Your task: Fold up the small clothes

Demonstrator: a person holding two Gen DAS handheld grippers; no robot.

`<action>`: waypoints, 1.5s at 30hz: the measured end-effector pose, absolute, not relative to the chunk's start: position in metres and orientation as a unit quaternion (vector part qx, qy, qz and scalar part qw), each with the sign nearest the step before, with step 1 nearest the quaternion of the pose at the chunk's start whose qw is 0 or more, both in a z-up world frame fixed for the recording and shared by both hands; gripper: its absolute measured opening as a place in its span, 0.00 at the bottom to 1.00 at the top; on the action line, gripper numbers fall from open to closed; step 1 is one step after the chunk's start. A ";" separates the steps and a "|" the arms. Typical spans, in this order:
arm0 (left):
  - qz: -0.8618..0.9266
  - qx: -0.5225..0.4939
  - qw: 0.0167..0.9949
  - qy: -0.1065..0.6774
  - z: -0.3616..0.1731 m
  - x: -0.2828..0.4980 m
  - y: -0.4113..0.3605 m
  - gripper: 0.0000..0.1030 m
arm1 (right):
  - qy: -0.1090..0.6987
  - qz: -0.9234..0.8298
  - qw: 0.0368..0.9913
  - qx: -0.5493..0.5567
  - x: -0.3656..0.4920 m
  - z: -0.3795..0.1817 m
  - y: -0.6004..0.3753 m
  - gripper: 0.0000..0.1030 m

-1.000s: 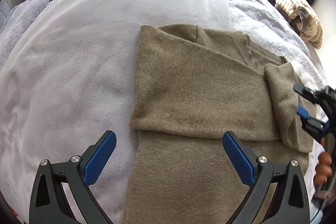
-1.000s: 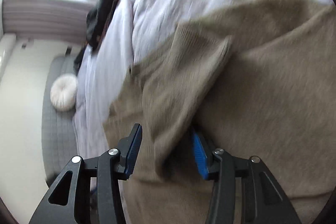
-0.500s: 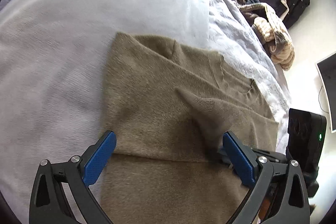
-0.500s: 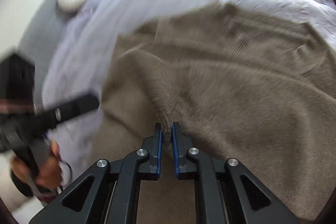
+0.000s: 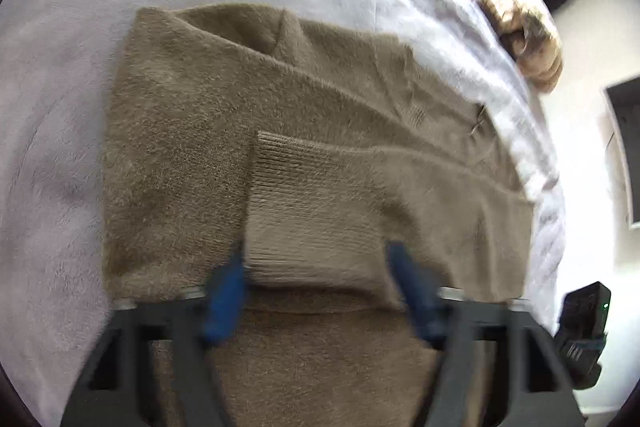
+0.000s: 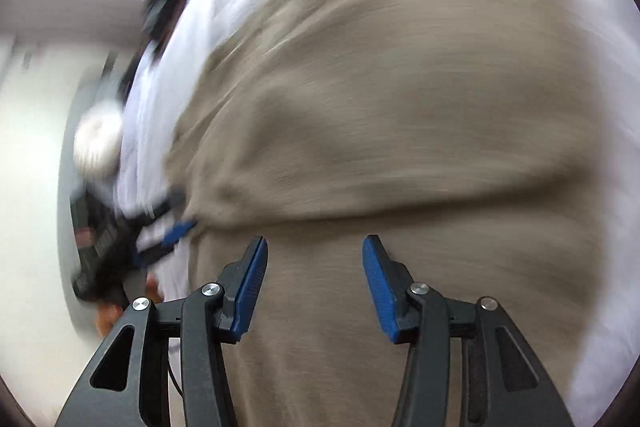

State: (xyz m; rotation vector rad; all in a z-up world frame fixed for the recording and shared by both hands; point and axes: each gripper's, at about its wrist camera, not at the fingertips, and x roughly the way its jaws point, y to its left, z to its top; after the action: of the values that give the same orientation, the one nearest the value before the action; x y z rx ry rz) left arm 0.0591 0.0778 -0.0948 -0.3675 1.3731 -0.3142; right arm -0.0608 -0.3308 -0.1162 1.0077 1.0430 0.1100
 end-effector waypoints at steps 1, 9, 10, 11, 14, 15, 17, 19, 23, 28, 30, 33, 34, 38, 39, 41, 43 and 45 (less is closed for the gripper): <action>-0.145 -0.168 0.746 0.627 -0.095 0.060 0.077 0.33 | 0.450 0.019 0.741 0.497 -0.071 -0.121 -0.349 0.52; -0.171 -0.186 0.765 0.592 -0.071 0.052 0.079 0.14 | 0.394 0.002 0.753 0.527 -0.054 -0.108 -0.382 0.06; -0.171 -0.179 0.770 0.588 -0.069 0.048 0.079 0.14 | 0.395 0.008 0.772 0.498 -0.053 -0.099 -0.380 0.06; -0.170 -0.173 0.770 0.591 -0.072 0.046 0.078 0.14 | 0.406 0.007 0.784 0.468 -0.052 -0.095 -0.382 0.06; -0.158 -0.166 0.758 0.611 -0.092 0.042 0.076 0.14 | 0.491 0.012 0.753 0.438 -0.048 -0.119 -0.390 0.08; -0.154 -0.169 0.759 0.609 -0.094 0.041 0.076 0.14 | 0.507 0.014 0.742 0.438 -0.052 -0.125 -0.390 0.11; -0.151 -0.178 0.761 0.605 -0.093 0.040 0.077 0.14 | 0.503 0.031 0.756 0.418 -0.064 -0.115 -0.386 0.17; -0.150 -0.172 0.762 0.605 -0.094 0.040 0.076 0.14 | 0.468 0.041 0.791 0.392 -0.077 -0.094 -0.386 0.27; -0.148 -0.160 0.765 0.606 -0.093 0.040 0.073 0.14 | 0.432 0.006 0.812 0.394 -0.081 -0.082 -0.413 0.46; -0.141 -0.154 0.768 0.606 -0.091 0.040 0.070 0.14 | 0.470 0.014 0.756 0.456 -0.031 -0.126 -0.425 0.44; -0.139 -0.151 0.771 0.603 -0.086 0.039 0.068 0.14 | 0.484 0.034 0.760 0.433 -0.020 -0.121 -0.414 0.09; -0.149 -0.139 0.783 0.587 -0.073 0.036 0.064 0.14 | 0.474 0.034 0.807 0.352 -0.020 -0.091 -0.408 0.09; -0.150 -0.131 0.787 0.584 -0.072 0.036 0.062 0.14 | 0.476 0.025 0.814 0.333 -0.019 -0.088 -0.410 0.09; -0.127 -0.098 0.789 0.593 -0.082 0.039 0.059 0.19 | 0.516 0.002 0.804 0.296 -0.015 -0.108 -0.419 0.09; -0.123 -0.099 0.791 0.591 -0.083 0.038 0.064 0.22 | 0.513 0.002 0.805 0.299 -0.016 -0.112 -0.419 0.09; -0.111 -0.095 0.795 0.588 -0.082 0.034 0.076 0.27 | 0.505 -0.005 0.808 0.304 -0.019 -0.111 -0.418 0.09; -0.077 -0.056 0.804 0.586 -0.079 0.031 0.092 0.27 | 0.505 -0.010 0.809 0.300 -0.024 -0.111 -0.418 0.09; -0.050 -0.043 0.802 0.594 -0.078 0.029 0.111 0.27 | 0.506 -0.021 0.806 0.306 -0.025 -0.108 -0.418 0.12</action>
State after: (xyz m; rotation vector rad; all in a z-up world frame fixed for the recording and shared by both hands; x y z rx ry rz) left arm 0.0295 0.1111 -0.0780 -0.0924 1.2727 -0.1081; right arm -0.0249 -0.4181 -0.1081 0.6556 1.0835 -0.0451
